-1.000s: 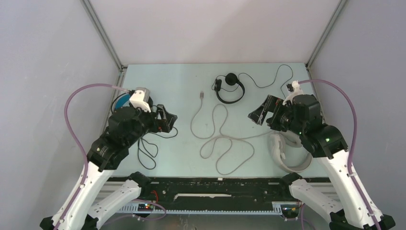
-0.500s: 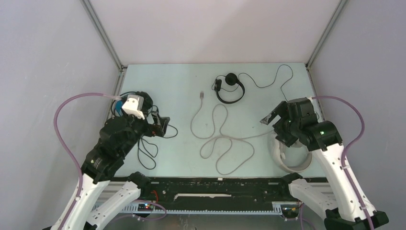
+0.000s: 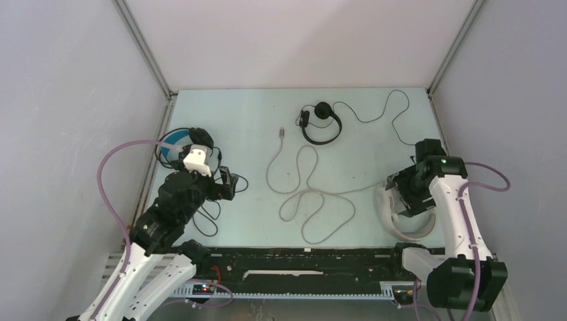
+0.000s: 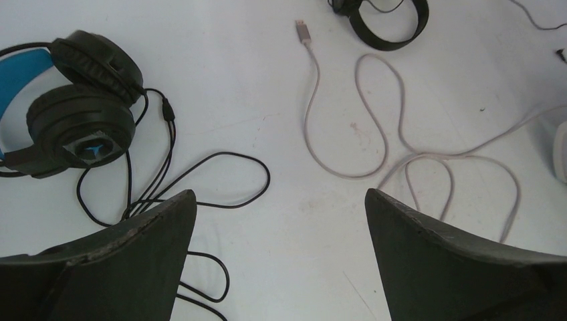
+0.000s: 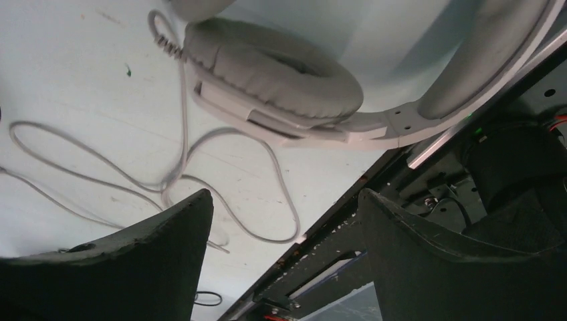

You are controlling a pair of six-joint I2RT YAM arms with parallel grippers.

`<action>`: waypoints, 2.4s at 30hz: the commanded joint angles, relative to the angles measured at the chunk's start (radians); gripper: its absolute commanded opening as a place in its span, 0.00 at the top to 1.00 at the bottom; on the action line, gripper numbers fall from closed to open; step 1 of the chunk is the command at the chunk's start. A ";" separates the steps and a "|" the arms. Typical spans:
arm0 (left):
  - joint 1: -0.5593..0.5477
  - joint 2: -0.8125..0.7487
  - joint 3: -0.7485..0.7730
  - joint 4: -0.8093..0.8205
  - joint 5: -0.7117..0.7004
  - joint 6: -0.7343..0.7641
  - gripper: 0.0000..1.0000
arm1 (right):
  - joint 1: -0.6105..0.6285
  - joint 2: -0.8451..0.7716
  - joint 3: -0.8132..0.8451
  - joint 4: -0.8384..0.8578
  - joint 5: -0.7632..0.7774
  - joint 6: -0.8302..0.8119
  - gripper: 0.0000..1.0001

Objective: Wrap the headphones
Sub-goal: Pick up the headphones from the corner of the board.

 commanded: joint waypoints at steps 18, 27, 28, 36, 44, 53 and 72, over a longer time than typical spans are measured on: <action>-0.004 0.052 -0.031 0.063 0.024 -0.013 0.02 | -0.473 0.123 0.032 0.344 -0.101 0.095 0.00; -0.004 0.043 -0.033 0.065 -0.023 -0.011 0.02 | -0.468 0.235 0.032 0.333 -0.160 0.157 0.01; -0.004 0.041 -0.034 0.067 -0.019 -0.010 0.02 | -0.464 0.251 0.032 0.326 -0.165 0.165 0.01; -0.004 0.055 -0.033 0.071 -0.003 -0.003 0.02 | -0.405 0.374 0.032 0.311 -0.137 0.211 0.01; -0.004 0.056 -0.034 0.074 0.008 0.000 0.02 | -0.389 0.460 0.037 0.374 -0.187 0.119 0.27; -0.004 0.057 -0.040 0.089 0.061 0.005 0.02 | -0.330 0.285 0.036 0.441 -0.168 -0.109 0.44; -0.004 0.030 -0.050 0.102 0.131 0.005 0.02 | 0.085 -0.082 0.133 0.660 -0.468 -0.419 0.52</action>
